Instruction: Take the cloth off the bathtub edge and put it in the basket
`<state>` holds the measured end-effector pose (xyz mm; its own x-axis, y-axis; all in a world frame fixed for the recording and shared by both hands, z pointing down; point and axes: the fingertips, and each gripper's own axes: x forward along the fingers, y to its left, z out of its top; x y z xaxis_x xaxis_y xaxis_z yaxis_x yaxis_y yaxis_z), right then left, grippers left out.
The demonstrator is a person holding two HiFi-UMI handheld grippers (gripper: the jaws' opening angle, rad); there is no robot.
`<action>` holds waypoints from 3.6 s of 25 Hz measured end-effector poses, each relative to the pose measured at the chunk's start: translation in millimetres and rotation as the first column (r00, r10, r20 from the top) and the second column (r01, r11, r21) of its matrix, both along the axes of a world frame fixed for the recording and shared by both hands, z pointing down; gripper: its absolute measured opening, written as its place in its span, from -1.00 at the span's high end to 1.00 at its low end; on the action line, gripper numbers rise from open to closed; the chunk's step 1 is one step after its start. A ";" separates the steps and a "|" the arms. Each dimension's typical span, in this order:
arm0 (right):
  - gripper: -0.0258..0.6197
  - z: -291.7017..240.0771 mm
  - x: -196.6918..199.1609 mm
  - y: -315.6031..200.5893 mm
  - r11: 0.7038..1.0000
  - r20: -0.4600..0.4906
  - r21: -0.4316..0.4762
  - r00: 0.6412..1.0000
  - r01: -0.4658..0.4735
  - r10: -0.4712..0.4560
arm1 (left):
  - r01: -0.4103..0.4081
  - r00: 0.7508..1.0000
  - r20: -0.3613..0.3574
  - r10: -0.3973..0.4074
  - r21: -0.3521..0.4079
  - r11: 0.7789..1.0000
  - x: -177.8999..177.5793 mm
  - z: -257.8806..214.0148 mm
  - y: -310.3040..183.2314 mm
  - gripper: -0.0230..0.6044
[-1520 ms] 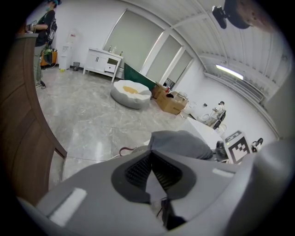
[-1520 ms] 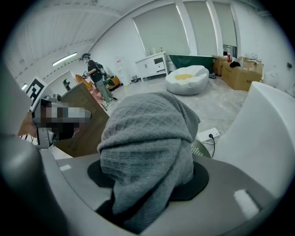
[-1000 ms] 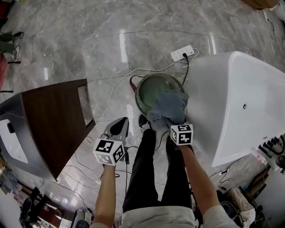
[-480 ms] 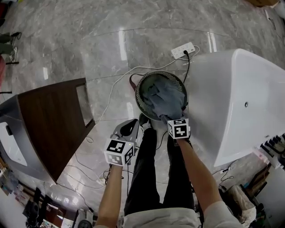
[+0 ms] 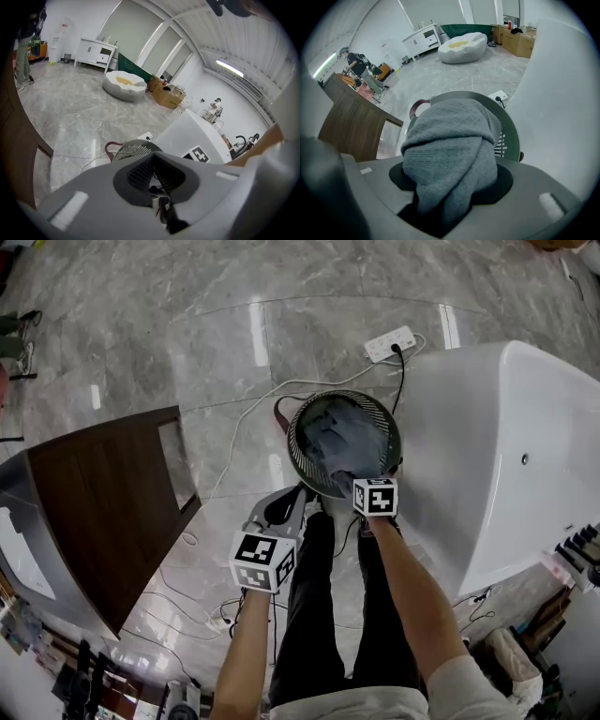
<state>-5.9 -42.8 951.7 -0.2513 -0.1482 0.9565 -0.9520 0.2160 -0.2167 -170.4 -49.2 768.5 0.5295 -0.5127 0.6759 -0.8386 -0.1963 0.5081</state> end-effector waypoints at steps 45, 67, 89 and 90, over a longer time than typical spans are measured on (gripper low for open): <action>-0.03 -42.3 -4.5 -8.7 0.998 0.027 0.048 0.999 0.031 -0.032 | -0.066 0.997 0.038 0.067 -0.050 0.997 4.6 14.8 25.9 0.74; -0.03 -310.5 61.6 106.7 0.958 0.268 0.248 0.960 -0.145 0.077 | -0.046 0.994 0.103 0.043 0.027 0.999 75.1 -164.6 121.8 0.74; -0.03 -419.3 118.5 189.1 0.886 0.410 0.450 0.907 -0.111 -0.094 | -0.015 0.989 0.149 -0.013 0.185 0.983 159.2 -230.9 245.1 0.74; -0.03 -421.3 117.9 190.2 0.884 0.409 0.458 0.906 -0.100 -0.109 | 0.001 0.990 0.141 -0.029 0.189 0.982 158.6 -232.4 245.0 0.74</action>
